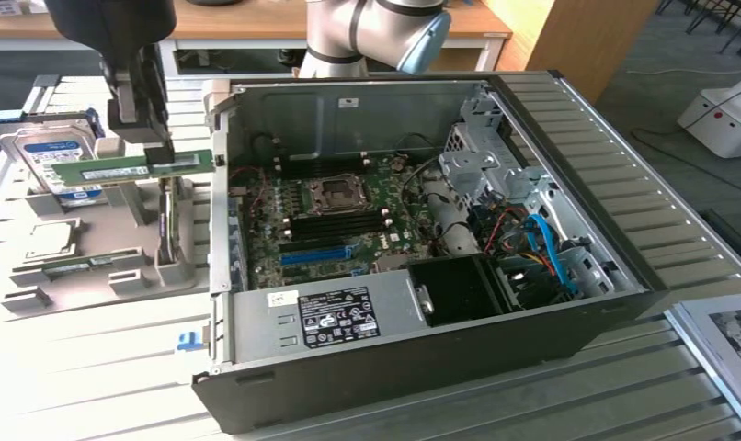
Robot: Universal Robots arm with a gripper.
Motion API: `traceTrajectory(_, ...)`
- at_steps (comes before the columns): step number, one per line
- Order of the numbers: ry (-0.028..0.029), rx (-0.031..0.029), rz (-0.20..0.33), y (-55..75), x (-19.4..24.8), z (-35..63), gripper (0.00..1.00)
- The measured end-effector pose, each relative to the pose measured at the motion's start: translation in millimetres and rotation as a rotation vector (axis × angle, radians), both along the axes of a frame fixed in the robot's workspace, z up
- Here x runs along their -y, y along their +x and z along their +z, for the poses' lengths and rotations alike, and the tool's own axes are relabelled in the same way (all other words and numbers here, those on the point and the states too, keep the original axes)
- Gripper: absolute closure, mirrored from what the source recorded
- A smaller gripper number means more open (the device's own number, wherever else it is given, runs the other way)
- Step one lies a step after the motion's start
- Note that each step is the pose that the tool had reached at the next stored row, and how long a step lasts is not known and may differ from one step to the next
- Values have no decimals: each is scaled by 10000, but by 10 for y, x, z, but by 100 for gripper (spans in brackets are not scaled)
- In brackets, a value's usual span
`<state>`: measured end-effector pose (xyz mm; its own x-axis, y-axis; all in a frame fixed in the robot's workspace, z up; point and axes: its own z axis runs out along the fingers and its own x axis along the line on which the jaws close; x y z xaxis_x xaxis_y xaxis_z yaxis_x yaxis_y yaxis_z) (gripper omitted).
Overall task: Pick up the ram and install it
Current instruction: 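Pick up the ram and move it above insertion slot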
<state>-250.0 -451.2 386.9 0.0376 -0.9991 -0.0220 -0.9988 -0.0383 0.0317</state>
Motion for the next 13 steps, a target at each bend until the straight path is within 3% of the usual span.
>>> traceTrajectory(13,1,0,1,175,0,-1,88)
